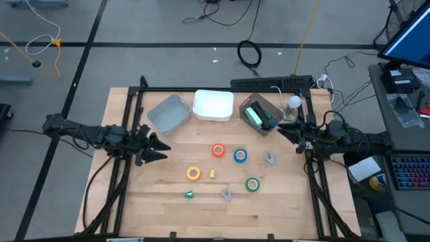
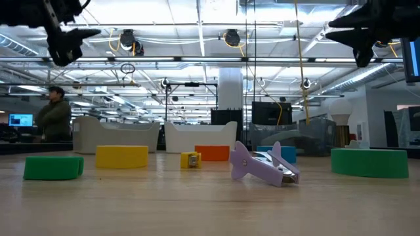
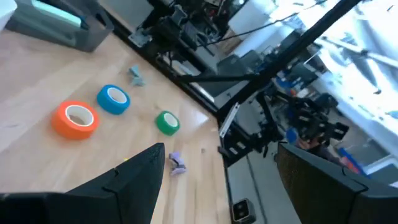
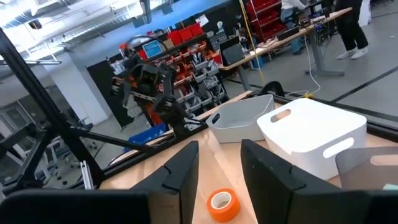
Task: Pick and place Stapler, Stapler remover, tape
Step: Put the small green stapler into the black bin
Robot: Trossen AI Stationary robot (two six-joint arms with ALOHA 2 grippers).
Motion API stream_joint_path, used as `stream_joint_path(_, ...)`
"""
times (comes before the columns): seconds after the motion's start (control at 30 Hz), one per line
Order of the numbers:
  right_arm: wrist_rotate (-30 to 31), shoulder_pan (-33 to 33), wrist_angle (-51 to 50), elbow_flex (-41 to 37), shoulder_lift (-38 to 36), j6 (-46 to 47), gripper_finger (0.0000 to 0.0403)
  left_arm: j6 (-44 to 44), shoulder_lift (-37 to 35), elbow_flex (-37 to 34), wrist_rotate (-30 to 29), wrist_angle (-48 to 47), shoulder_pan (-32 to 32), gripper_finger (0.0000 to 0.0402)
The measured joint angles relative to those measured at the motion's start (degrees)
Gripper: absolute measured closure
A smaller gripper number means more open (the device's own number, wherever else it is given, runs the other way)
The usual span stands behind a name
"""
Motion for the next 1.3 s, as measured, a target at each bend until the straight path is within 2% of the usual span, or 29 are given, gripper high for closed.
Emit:
stream_joint_path(0.27,0.0,0.0,0.8,-4.6,-5.1,-3.3,0.0287,0.0,15.1,19.0,-4.8,-20.5,-5.8,0.0092)
stream_joint_path(0.57,0.0,0.0,0.7,-4.7,-4.9,-7.5,0.0287,-9.3,35.0,35.9,-5.6,-39.6,-12.7,0.0092)
stream_joint_path(0.73,0.0,0.0,0.8,-4.7,-4.9,-7.5,0.0287,-11.8,45.2,40.7,-1.7,-41.8,-15.2,0.0092)
stream_joint_path(0.87,0.0,0.0,0.8,-4.7,-4.9,-7.2,0.0287,-8.3,52.4,43.3,-1.3,-41.8,-17.0,0.0092)
stream_joint_path(1.0,0.0,0.0,0.8,-4.7,-4.9,-7.2,0.0287,-5.7,57.8,44.6,-1.7,-41.7,-18.3,0.0092)
stream_joint_path(1.3,-0.1,0.0,0.6,-4.7,-4.9,-7.2,0.0287,-6.4,67.2,44.7,-2.0,-39.8,-19.3,0.0092)
